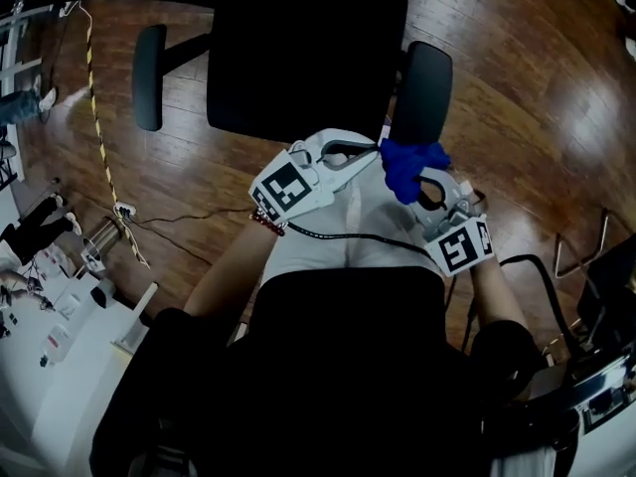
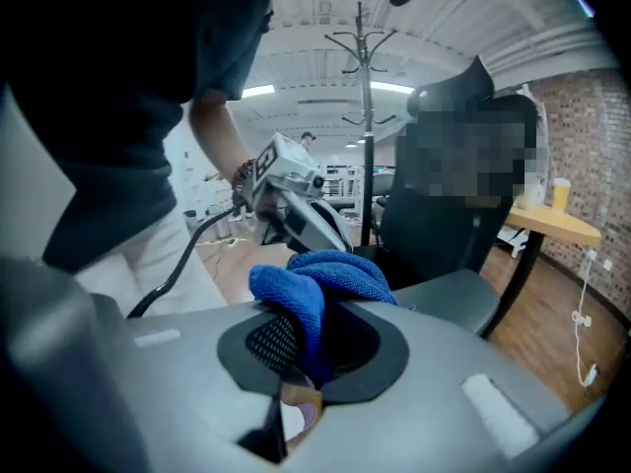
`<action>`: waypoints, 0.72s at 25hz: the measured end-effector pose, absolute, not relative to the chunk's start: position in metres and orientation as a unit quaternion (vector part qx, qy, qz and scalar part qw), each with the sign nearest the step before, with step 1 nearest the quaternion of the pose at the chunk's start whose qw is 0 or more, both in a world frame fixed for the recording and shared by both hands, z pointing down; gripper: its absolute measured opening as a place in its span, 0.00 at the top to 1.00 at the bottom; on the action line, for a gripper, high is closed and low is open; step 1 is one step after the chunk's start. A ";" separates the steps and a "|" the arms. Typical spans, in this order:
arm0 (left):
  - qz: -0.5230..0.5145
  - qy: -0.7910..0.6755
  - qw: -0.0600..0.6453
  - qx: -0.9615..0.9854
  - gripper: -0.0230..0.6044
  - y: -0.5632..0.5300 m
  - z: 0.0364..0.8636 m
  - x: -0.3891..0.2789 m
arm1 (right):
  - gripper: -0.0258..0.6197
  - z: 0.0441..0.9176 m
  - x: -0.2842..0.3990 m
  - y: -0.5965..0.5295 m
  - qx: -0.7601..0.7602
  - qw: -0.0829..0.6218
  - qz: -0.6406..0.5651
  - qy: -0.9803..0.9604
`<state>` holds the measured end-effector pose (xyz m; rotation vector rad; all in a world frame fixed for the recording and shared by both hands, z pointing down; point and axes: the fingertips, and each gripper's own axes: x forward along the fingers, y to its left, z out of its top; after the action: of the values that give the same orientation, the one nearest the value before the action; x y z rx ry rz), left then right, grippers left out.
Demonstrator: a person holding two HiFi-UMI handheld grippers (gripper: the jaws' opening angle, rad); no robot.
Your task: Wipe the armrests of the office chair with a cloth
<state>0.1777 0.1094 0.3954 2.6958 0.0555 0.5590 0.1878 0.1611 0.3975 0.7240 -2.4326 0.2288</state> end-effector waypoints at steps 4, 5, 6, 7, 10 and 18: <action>0.208 -0.025 0.217 0.953 0.96 0.107 0.404 0.148 | 0.90 0.406 0.216 0.114 0.310 0.297 0.035 -0.902; 0.210 -0.036 0.220 0.952 0.96 0.104 0.404 0.142 | 0.90 0.409 0.235 0.085 0.345 0.295 0.034 -0.890; 0.211 -0.046 0.221 0.951 0.96 0.101 0.403 0.138 | 0.90 0.410 0.252 0.055 0.375 0.291 0.036 -0.880; 0.210 -0.056 0.223 0.950 0.96 0.098 0.399 0.134 | 0.90 0.409 0.266 0.028 0.395 0.284 0.039 -0.873; 0.206 -0.083 0.236 0.946 0.96 0.091 0.381 0.129 | 0.90 0.404 0.283 -0.025 0.408 0.260 0.049 -0.874; 0.187 -0.125 0.244 0.943 0.96 0.082 0.351 0.128 | 0.90 0.408 0.281 0.010 0.441 0.203 0.091 -0.869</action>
<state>0.1279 0.0818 0.3505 2.5772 -0.3409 0.5111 0.2808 0.0097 0.4075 1.2307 -2.4262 0.2544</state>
